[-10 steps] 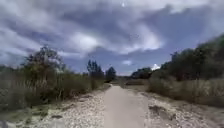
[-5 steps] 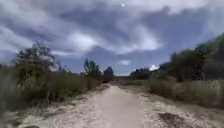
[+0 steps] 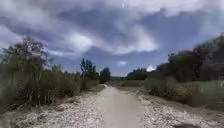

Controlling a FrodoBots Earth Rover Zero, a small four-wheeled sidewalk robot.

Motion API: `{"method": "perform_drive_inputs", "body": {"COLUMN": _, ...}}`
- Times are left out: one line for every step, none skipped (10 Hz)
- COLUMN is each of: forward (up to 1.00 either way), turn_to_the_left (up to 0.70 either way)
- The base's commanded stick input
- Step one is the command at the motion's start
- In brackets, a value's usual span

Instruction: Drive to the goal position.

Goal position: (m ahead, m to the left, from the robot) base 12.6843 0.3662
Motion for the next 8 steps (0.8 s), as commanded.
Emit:
{"method": "perform_drive_inputs", "body": {"forward": 0.85, "turn_to_the_left": 0.00}}
{"method": "perform_drive_inputs", "body": {"forward": 0.85, "turn_to_the_left": 0.00}}
{"method": "perform_drive_inputs", "body": {"forward": 0.85, "turn_to_the_left": 0.00}}
{"method": "perform_drive_inputs", "body": {"forward": 0.85, "turn_to_the_left": 0.00}}
{"method": "perform_drive_inputs", "body": {"forward": 0.85, "turn_to_the_left": 0.00}}
{"method": "perform_drive_inputs", "body": {"forward": 0.85, "turn_to_the_left": 0.00}}
{"method": "perform_drive_inputs", "body": {"forward": 0.85, "turn_to_the_left": 0.00}}
{"method": "perform_drive_inputs", "body": {"forward": 0.85, "turn_to_the_left": 0.00}}
